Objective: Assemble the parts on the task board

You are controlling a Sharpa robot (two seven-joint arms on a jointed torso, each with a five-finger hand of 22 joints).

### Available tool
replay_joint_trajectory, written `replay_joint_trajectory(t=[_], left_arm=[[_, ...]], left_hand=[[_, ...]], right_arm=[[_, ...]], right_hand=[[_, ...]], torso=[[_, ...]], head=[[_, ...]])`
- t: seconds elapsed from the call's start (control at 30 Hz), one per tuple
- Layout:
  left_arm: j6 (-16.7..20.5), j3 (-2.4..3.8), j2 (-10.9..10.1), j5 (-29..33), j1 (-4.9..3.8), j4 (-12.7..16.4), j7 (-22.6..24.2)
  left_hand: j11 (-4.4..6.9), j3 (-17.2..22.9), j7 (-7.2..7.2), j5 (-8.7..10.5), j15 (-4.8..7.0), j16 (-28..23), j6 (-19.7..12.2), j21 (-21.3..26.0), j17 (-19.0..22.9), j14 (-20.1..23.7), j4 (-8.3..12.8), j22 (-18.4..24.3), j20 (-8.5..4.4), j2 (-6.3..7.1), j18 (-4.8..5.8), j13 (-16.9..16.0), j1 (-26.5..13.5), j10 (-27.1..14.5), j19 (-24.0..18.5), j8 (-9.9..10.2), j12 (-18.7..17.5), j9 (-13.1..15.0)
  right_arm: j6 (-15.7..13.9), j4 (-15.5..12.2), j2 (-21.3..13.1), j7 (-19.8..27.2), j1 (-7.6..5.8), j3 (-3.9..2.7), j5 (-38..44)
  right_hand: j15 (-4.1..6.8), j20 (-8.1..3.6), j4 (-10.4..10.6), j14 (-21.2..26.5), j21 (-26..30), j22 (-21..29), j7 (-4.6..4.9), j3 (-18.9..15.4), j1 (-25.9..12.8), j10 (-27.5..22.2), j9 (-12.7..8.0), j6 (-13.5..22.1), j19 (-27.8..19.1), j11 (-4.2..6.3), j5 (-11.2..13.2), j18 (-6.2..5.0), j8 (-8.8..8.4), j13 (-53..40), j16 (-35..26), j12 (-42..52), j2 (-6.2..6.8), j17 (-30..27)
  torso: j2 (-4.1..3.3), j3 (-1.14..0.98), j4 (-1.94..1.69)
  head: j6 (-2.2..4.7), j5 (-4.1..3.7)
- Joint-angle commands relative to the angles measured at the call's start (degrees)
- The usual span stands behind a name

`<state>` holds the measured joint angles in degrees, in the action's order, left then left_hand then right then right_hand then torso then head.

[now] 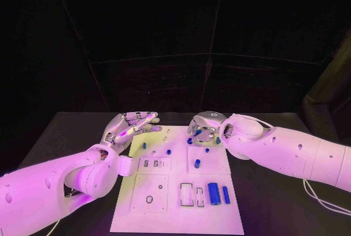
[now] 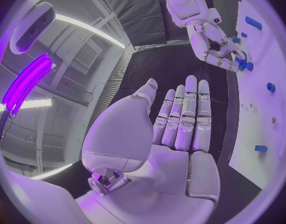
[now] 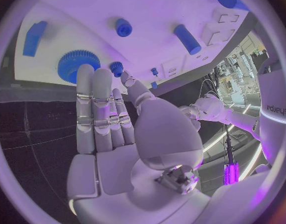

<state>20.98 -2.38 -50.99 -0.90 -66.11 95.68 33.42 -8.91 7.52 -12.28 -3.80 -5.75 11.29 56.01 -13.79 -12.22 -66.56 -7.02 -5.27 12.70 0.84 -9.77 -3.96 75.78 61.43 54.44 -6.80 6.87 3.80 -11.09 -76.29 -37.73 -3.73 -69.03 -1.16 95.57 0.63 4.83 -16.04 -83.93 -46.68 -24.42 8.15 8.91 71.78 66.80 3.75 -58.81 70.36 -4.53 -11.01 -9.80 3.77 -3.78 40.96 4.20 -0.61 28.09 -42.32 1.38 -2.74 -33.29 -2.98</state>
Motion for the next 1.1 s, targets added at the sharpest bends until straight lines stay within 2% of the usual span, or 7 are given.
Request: replay_joint_trajectory(t=[0.03,0.13,0.4,0.6,0.8,0.9,1.1], left_arm=[[-1.9,0.02,-0.1,0.2,-0.08,0.2,-0.2],[-2.1,0.01,-0.1,0.2,-0.08,0.1,-0.5],[-2.7,-0.09,-0.1,0.2,-0.08,0.0,-0.9],[-2.9,-0.11,-0.2,0.2,-0.08,0.0,-1.1],[-3.1,-0.12,-0.2,0.2,-0.09,-0.2,-1.3],[-3.2,-0.12,-0.3,0.2,-0.09,-0.3,-1.4],[-3.3,-0.12,-0.3,0.2,-0.09,-0.5,-1.6]], left_hand=[[-0.24,0.2,-0.20,0.18,-0.45,-0.2,0.4,0.4,-0.1,0.0,0.4,0.1,0.14,-0.69,-0.79,0.1,0.0,0.1,0.2,0.4,-0.4,-0.1],[-0.26,0.2,-0.23,0.18,-0.47,-0.3,0.4,0.4,-0.1,0.0,0.5,0.2,0.16,-0.76,-0.79,0.1,0.0,0.1,0.2,0.5,-0.4,-0.1],[-0.35,0.4,-0.34,0.18,-0.54,-0.7,0.3,0.7,-0.2,0.1,0.6,0.3,0.21,-0.92,-0.78,0.1,-0.1,0.1,0.2,0.7,-0.7,-0.1],[-0.39,0.4,-0.39,0.19,-0.57,-0.8,0.3,0.8,-0.3,0.1,0.7,0.4,0.23,-0.95,-0.77,0.1,-0.1,0.0,0.2,0.8,-0.8,-0.1],[-0.42,0.4,-0.41,0.19,-0.59,-0.9,0.3,0.9,-0.3,0.1,0.8,0.5,0.25,-0.95,-0.77,0.1,-0.2,0.0,0.2,0.8,-0.9,-0.1],[-0.44,0.5,-0.44,0.19,-0.61,-1.0,0.2,0.9,-0.4,0.1,0.8,0.5,0.27,-0.97,-0.77,0.1,-0.2,0.0,0.2,0.9,-1.0,-0.1],[-0.48,0.7,-0.48,0.16,-0.66,-1.2,0.2,1.1,-0.5,0.2,1.0,0.6,0.31,-1.18,-0.77,0.1,-0.1,-0.1,0.2,1.0,-1.2,-0.1]], right_arm=[[2.8,-0.6,0.1,-1.9,-0.19,-0.08,3.7],[3.3,-0.8,0.3,-2.2,-0.20,-0.08,4.0],[4.6,-0.4,1.1,-2.4,-0.21,-0.09,4.2],[5.2,0.1,1.5,-2.3,-0.21,-0.09,4.2],[5.8,0.7,1.7,-2.4,-0.21,-0.09,4.2],[5.8,1.0,1.8,-2.4,-0.21,-0.09,4.3],[4.9,1.2,1.9,-2.3,-0.21,-0.09,4.9]], right_hand=[[0.09,0.02,0.1,-1.1,-0.7,-0.4,0.17,0.4,-0.7,-0.5,0.0,0.4,-0.5,-0.10,0.2,-0.61,0.01,0.0,1.2,0.3,0.00,1.2],[0.12,0.07,0.1,-0.8,-1.6,-1.1,0.05,0.9,-0.8,-0.6,0.1,0.4,-0.9,-0.05,0.2,-0.63,0.02,0.0,2.7,0.4,-0.03,2.5],[0.11,0.11,0.1,-0.7,-3.0,-2.0,0.06,1.9,-0.7,-0.4,0.1,0.0,-1.5,-0.03,0.2,-0.66,0.11,0.0,5.4,0.6,-0.51,5.2],[0.16,0.13,0.2,-1.0,-6.9,-6.5,0.08,3.9,-0.6,0.2,0.1,-0.5,-0.8,0.02,1.3,-0.12,0.16,0.0,9.3,0.9,-1.43,9.1],[0.24,0.10,0.1,-0.9,-10.3,-10.2,0.16,7.5,-0.2,1.3,0.1,-1.7,-0.5,0.09,3.9,0.29,0.33,0.1,12.3,0.9,-2.80,11.9],[0.28,0.06,-0.3,-0.3,-10.9,-10.5,0.18,10.3,0.6,1.6,0.1,-2.1,-1.1,0.12,6.2,0.23,0.29,0.1,12.3,0.7,-3.35,11.5],[0.10,0.23,0.0,0.2,-12.5,-11.6,0.36,15.2,0.3,2.1,0.1,-2.6,-2.3,-0.05,6.7,0.23,0.17,0.0,13.3,0.3,-2.16,12.0]], torso=[[-0.81,0.13,-0.19],[-0.99,0.12,-0.25],[-1.29,0.10,-0.28],[-1.45,0.05,-0.38],[-1.66,0.01,-0.34],[-1.73,-0.03,-0.37],[-1.86,-0.04,-0.47]], head=[[0.00,-0.13],[-0.28,-0.11],[-0.15,-0.22],[-0.25,-0.18],[-0.20,-0.13],[-0.25,-0.18],[-0.31,-0.12]])
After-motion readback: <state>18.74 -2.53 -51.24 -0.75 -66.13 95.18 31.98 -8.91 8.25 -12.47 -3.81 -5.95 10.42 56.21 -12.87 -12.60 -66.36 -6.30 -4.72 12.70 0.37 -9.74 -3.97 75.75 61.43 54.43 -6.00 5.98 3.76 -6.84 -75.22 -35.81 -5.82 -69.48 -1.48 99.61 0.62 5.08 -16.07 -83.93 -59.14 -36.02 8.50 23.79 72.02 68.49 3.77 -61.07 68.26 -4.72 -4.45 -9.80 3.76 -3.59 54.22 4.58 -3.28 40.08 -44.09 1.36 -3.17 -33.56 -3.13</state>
